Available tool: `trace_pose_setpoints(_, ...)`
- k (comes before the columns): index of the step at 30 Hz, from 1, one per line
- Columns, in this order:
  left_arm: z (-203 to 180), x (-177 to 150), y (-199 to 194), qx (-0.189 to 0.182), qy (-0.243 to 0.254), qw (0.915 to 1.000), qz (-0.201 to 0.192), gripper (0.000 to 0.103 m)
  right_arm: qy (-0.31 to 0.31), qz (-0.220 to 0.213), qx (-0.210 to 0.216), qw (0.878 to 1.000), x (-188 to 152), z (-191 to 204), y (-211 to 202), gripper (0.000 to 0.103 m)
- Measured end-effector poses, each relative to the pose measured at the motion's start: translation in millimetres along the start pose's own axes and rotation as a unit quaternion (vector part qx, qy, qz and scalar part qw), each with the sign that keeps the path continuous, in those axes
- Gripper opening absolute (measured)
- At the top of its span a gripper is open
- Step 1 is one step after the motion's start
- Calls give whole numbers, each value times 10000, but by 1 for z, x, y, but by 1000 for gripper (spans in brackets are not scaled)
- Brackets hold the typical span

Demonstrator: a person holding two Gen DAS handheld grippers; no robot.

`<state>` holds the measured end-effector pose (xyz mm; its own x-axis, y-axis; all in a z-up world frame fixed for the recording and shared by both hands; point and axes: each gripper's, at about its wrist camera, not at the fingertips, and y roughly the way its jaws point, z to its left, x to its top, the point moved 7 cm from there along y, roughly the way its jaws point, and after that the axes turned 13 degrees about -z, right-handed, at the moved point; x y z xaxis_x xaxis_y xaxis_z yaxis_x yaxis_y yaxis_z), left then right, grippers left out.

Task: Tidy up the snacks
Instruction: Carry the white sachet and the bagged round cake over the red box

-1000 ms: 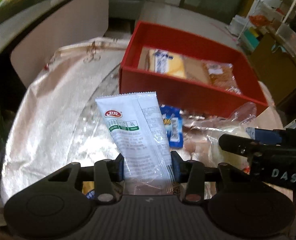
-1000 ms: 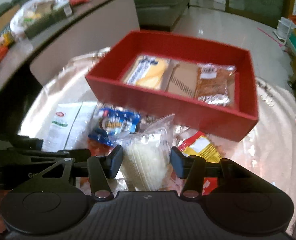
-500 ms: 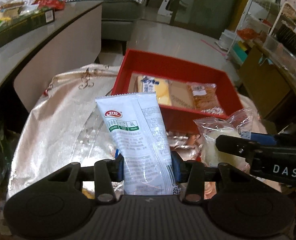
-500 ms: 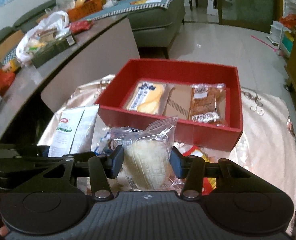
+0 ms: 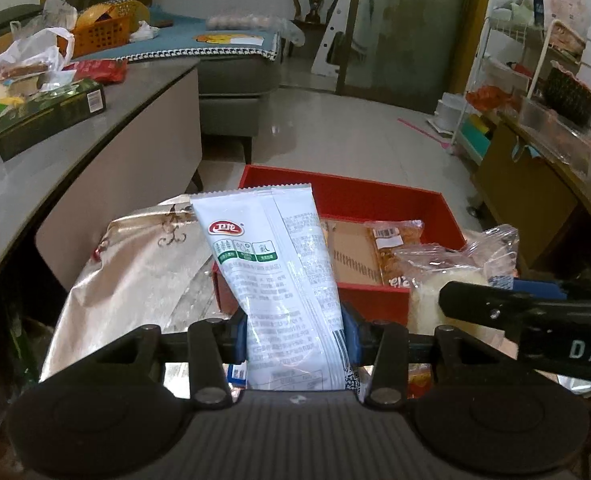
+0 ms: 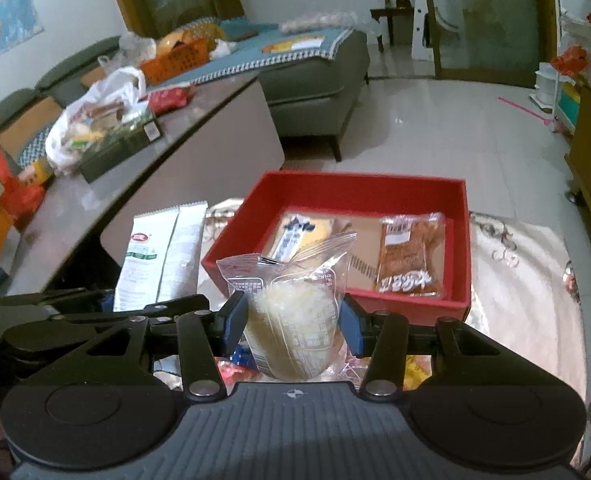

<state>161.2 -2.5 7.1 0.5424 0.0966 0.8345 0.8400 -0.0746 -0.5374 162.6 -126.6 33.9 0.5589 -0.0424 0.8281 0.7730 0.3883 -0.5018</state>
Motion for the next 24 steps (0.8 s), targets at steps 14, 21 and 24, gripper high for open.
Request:
trace_pose_setpoints(14, -10, 30, 10, 122, 251, 9983, -510, 38, 111, -285, -105, 9995, 21, -14, -2, 57)
trace_pose_setpoints(21, -15, 43, 20, 155, 320, 9973, -650, 38, 194, -486, -116, 9986, 35, -22, -1, 57)
trace_pose_setpoints(24, -16, 49, 23, 218, 403, 9961, -754, 38, 212, -547, -138, 9982, 39, -24, -1, 57)
